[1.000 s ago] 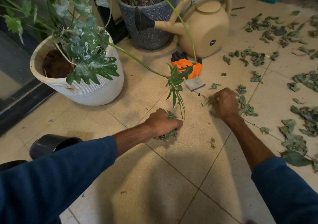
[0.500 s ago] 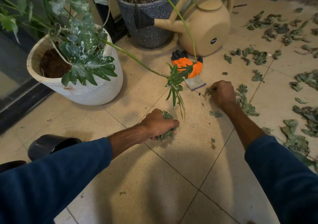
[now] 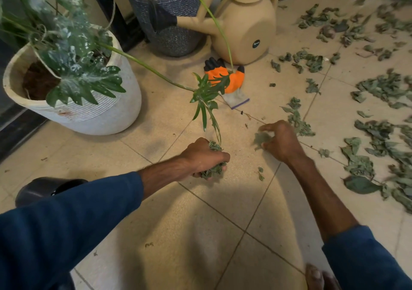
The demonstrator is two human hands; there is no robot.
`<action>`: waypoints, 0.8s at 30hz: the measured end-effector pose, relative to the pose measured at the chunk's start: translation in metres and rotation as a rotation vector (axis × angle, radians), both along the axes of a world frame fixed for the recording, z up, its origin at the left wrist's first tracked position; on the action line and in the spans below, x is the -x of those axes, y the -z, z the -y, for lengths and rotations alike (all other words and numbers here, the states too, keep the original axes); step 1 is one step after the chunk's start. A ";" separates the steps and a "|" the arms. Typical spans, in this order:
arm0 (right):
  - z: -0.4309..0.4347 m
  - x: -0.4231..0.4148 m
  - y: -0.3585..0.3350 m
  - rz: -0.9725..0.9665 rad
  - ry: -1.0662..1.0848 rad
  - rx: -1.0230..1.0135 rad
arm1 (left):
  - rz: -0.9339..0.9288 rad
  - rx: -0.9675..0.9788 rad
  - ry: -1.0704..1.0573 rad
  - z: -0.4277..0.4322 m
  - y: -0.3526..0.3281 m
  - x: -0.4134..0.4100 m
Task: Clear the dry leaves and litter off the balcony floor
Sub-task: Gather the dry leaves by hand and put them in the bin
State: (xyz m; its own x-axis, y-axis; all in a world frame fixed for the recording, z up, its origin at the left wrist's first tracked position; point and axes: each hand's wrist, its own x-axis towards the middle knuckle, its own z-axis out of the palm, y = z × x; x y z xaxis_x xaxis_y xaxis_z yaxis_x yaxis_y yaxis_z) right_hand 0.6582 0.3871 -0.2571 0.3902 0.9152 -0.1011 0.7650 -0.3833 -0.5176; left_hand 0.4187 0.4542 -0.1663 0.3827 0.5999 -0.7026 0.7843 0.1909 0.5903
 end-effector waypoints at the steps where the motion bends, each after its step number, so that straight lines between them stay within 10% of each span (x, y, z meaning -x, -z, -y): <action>1: 0.001 0.004 0.007 0.028 -0.024 0.012 | 0.003 0.003 0.009 0.001 0.000 -0.001; 24: 0.089 0.073 0.001 -0.123 0.146 0.119 | -0.011 0.004 0.083 0.015 0.007 -0.005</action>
